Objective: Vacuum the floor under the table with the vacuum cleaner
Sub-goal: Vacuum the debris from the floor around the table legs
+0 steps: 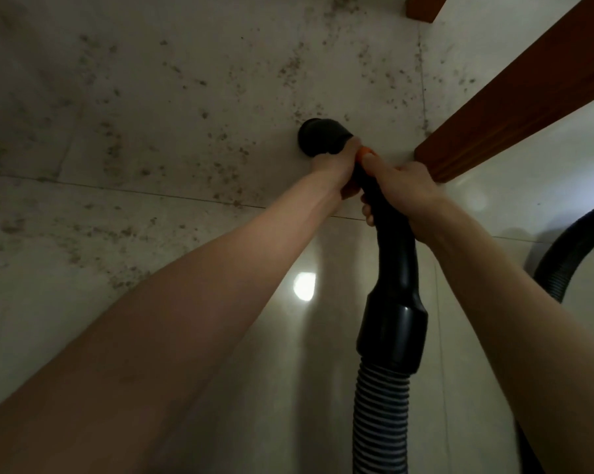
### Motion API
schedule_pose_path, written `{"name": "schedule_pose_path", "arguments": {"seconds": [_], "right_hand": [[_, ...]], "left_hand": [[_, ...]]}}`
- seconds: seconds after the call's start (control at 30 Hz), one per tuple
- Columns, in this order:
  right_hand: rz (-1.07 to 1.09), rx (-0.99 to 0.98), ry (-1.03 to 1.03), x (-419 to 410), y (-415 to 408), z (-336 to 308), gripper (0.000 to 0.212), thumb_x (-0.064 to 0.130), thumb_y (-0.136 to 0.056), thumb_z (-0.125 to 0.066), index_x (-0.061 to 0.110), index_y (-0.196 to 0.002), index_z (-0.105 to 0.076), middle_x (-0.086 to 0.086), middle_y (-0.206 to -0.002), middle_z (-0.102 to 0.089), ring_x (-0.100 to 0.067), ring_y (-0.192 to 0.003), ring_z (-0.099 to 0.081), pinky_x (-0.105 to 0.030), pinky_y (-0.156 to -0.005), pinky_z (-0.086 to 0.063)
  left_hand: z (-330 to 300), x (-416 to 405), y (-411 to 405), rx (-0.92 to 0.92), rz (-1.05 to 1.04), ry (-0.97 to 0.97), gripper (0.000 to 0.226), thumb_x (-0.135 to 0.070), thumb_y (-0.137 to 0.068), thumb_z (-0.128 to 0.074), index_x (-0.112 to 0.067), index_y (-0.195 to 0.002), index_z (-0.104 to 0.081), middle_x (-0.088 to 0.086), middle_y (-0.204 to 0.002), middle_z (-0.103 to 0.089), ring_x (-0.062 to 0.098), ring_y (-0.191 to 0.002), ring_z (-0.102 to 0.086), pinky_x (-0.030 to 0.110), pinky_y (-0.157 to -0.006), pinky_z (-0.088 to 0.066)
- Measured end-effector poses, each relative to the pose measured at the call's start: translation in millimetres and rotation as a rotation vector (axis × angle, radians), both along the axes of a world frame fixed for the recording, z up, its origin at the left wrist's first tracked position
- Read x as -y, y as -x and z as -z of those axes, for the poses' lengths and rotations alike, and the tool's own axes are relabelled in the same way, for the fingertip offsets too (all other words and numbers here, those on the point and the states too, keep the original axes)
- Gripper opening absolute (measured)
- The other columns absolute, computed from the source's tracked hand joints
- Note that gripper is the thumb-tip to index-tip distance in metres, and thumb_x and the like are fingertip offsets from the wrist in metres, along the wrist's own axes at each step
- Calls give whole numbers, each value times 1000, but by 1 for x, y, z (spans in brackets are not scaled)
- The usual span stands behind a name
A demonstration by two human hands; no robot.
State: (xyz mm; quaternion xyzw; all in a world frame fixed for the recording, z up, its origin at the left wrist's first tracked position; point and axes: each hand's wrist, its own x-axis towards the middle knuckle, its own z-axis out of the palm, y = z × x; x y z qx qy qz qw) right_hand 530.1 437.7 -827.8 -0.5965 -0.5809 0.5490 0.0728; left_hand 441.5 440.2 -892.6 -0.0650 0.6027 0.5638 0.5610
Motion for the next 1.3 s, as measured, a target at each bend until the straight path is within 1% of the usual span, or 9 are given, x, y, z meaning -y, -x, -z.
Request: {"name": "schedule_pose_path", "arguments": {"seconds": [0.2,0.4,0.63,0.73,0.83,0.97,1.17,1.27,1.3], "right_hand": [[53,55,21,-2,-10,0,39,39,-94,-56,1,-86,-59,-9,-60,-57,-14,-37,-53,-22,-40,-48],[135,86,68,0,-31,-5,39,41,-95,-52,3,-95,-58,-9,-65,-57,-16,-46,-54,-26,-45,-49],[155,26,81,20,-35,-1,37,40,-94,-55,3,-93,-58,-8,-66,-56,-12,-39,-54,-19,-39,-47],[147,-172,255,33,-34,-2,42,43,-91,-59,2,-100,-57,-9,-65,-56,-15,-45,-54,-23,-42,-49],[101,-288,452,53,-35,-6,44,48,-93,-52,6,-106,-54,-6,-58,-53,-14,-45,-52,-23,-42,-48],[65,-197,423,69,-26,-14,42,48,-96,-47,7,-93,-50,-6,-56,-51,-14,-41,-49,-22,-39,-45],[24,-131,362,78,-23,-22,43,48,-96,-48,5,-90,-49,-7,-57,-49,-14,-39,-48,-22,-39,-44],[-14,-106,342,84,-27,-22,42,46,-97,-45,5,-89,-50,-6,-56,-50,-14,-40,-48,-23,-40,-45],[-24,-92,335,87,-29,-22,42,46,-97,-45,5,-88,-50,-6,-56,-50,-14,-41,-48,-23,-40,-45]], "left_hand": [[-3,-2,-11,7,73,-1,50,-29,-90,-60,0,-128,-49,16,-102,-61,22,-69,-59,31,-62,-51],[-3,-5,-36,9,224,3,56,-35,-88,-61,-3,-131,-46,17,-117,-61,30,-99,-63,39,-83,-55],[-1,12,-40,31,185,-14,55,-34,-89,-60,-1,-131,-47,18,-120,-60,25,-86,-60,28,-56,-49],[-4,25,-29,34,86,-8,48,-31,-91,-58,-1,-127,-49,14,-99,-63,20,-69,-59,24,-46,-47],[-7,40,-12,8,22,10,43,-30,-93,-56,-2,-125,-51,8,-84,-59,17,-64,-56,25,-48,-49],[-16,60,-1,-1,21,35,37,-30,-94,-55,-3,-120,-52,7,-81,-57,18,-68,-57,29,-59,-51],[-33,76,-7,29,67,-11,35,-32,-99,-43,-2,-117,-51,11,-90,-60,22,-78,-58,33,-68,-50],[-34,84,-12,-22,137,-42,50,-34,-99,-44,5,-130,-43,20,-119,-58,23,-86,-56,31,-68,-49],[-33,87,-14,-31,154,-51,52,-35,-99,-44,6,-131,-41,20,-119,-58,22,-85,-56,31,-69,-49]]}}
